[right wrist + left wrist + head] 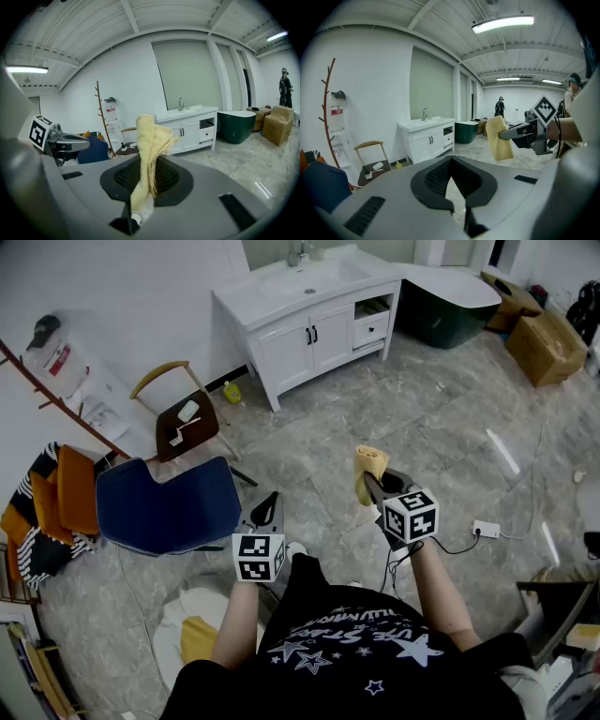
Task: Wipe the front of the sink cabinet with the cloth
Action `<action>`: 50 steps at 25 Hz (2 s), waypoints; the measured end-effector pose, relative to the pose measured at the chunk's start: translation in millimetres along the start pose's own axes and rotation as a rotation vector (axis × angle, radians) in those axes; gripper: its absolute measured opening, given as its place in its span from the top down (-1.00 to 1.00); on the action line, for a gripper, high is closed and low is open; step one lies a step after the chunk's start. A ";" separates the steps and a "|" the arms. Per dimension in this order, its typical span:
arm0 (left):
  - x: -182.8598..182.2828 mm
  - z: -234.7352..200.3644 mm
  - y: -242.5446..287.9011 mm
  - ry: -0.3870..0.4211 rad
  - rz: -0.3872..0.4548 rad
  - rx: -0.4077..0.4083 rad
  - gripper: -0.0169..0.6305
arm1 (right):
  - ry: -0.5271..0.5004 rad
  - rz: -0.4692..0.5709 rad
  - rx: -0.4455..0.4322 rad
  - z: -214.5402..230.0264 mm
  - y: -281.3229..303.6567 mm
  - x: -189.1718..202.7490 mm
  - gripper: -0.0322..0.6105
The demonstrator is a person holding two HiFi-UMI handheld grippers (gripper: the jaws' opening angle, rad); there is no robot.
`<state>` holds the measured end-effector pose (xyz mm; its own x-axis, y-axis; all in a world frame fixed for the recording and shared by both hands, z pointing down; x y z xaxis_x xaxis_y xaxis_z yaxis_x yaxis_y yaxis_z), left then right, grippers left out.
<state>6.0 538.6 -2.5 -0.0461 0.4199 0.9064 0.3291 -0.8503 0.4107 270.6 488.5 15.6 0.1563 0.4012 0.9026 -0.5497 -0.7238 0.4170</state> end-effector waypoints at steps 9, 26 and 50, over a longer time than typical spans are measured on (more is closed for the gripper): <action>25.5 23.5 -4.3 -0.061 -0.031 -0.016 0.90 | 0.020 -0.044 -0.002 12.0 -20.0 27.9 0.70; -46.6 -130.0 116.2 -0.058 0.012 0.009 0.90 | -0.005 -0.038 0.097 42.0 141.0 -58.1 0.70; -97.5 -234.8 339.0 -0.185 -0.072 -0.162 0.90 | -0.038 -0.114 -0.036 221.5 438.4 -142.4 0.69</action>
<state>-99.4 134.9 71.5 0.1143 0.5193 0.8469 0.1748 -0.8497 0.4974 189.1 -10.3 93.6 0.2503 0.4574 0.8533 -0.5558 -0.6538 0.5135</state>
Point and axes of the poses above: the fingertips, and each gripper's own axes: y forward along the fingers, z to its right, x out of its underside, the point moved 6 cm from there along -y, backward along the fingers, and after that the axes turned 7 degrees about -y, right-handed, at the moved point
